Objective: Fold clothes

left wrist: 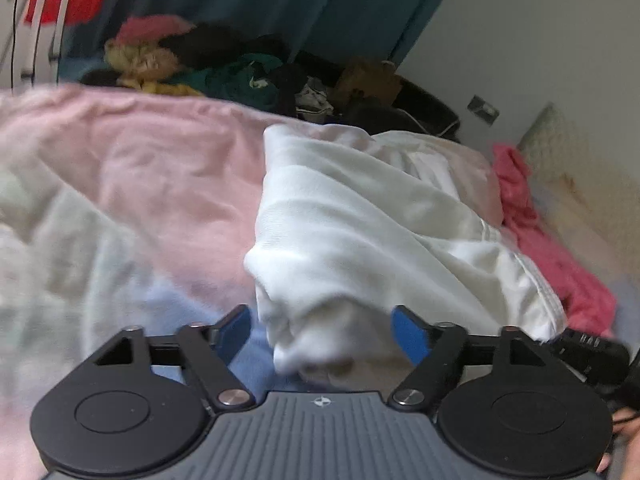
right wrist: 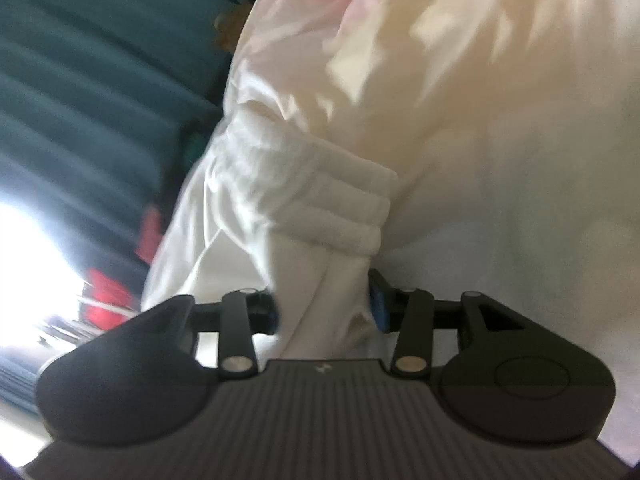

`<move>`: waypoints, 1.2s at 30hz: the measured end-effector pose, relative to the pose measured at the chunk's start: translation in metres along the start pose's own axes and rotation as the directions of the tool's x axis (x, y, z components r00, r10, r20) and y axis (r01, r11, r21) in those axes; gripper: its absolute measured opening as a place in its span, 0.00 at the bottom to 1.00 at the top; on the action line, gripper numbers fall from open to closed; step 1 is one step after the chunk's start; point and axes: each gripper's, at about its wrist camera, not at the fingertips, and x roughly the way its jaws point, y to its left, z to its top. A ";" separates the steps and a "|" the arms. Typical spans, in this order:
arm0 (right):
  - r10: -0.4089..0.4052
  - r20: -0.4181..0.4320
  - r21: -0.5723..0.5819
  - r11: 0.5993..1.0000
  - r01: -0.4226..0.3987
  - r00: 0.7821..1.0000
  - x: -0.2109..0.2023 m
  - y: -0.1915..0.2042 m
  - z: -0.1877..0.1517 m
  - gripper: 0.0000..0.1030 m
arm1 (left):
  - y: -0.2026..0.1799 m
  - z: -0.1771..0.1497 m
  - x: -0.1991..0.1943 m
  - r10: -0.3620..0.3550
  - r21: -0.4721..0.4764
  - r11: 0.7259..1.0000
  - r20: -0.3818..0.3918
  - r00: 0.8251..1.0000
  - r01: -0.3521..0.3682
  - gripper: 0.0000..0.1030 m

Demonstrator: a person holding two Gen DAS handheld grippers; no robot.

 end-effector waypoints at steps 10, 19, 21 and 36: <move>0.005 0.067 -0.395 0.918 0.022 0.998 -0.138 0.090 -0.028 0.45 | -0.081 0.003 -0.146 0.041 0.163 0.985 0.110 0.993 -0.059 0.97; 0.136 0.126 -0.577 0.816 -0.038 0.983 -0.270 0.138 -0.072 0.91 | -0.136 -0.029 -0.275 0.053 0.264 0.957 0.238 0.970 -0.117 1.00; 0.151 0.130 -0.599 0.800 -0.043 0.980 -0.292 0.142 -0.088 0.91 | -0.141 -0.042 -0.296 0.063 0.267 0.954 0.273 0.960 -0.139 1.00; 0.221 0.264 -0.729 0.683 0.044 0.939 -0.332 0.117 -0.184 0.91 | -0.117 -0.119 -0.350 0.093 0.225 0.957 0.354 0.931 -0.182 1.00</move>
